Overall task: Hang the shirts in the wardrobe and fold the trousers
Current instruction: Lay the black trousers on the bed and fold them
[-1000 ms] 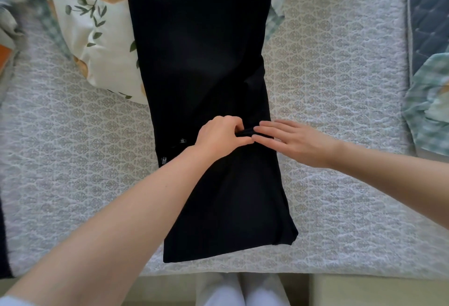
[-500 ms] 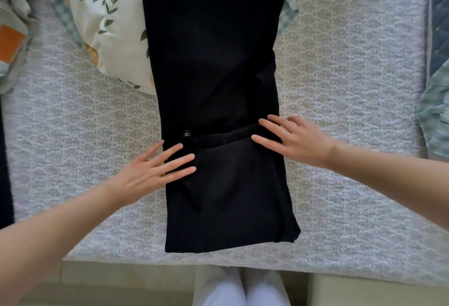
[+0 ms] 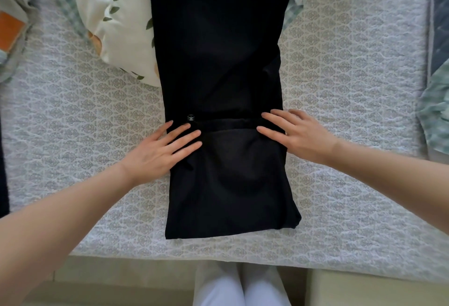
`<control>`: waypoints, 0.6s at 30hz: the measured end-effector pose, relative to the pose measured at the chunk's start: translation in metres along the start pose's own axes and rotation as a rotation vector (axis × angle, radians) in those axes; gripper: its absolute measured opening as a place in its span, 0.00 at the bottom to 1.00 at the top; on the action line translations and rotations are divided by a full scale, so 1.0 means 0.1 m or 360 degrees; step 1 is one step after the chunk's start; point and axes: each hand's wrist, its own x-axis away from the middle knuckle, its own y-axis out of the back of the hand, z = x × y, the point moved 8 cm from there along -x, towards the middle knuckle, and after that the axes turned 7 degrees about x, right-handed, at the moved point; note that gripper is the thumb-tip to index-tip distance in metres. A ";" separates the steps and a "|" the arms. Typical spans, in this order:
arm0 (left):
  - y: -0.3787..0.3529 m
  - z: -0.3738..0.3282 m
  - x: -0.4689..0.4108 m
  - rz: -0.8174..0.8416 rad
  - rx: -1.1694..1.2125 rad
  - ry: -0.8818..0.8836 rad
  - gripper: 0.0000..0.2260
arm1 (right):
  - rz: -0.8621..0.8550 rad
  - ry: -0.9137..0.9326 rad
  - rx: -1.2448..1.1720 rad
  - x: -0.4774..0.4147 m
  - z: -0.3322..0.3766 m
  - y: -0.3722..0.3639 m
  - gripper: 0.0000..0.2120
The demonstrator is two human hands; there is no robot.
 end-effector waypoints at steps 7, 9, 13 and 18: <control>0.06 -0.09 0.02 0.0053 0.0137 0.0053 0.37 | 0.0034 -0.0006 -0.0040 0.15 0.03 0.10 0.38; 0.05 -0.16 0.03 0.0109 0.0181 0.0063 0.37 | 0.0049 -0.0012 -0.0040 0.21 0.06 0.11 0.39; 0.00 -0.40 0.12 0.0181 0.0266 0.0038 0.38 | 0.0146 -0.0002 -0.0040 0.40 0.18 0.06 0.43; -0.03 -0.89 0.32 0.0388 0.0668 0.0043 0.41 | 0.0294 0.0110 -0.0259 0.79 0.44 0.00 0.38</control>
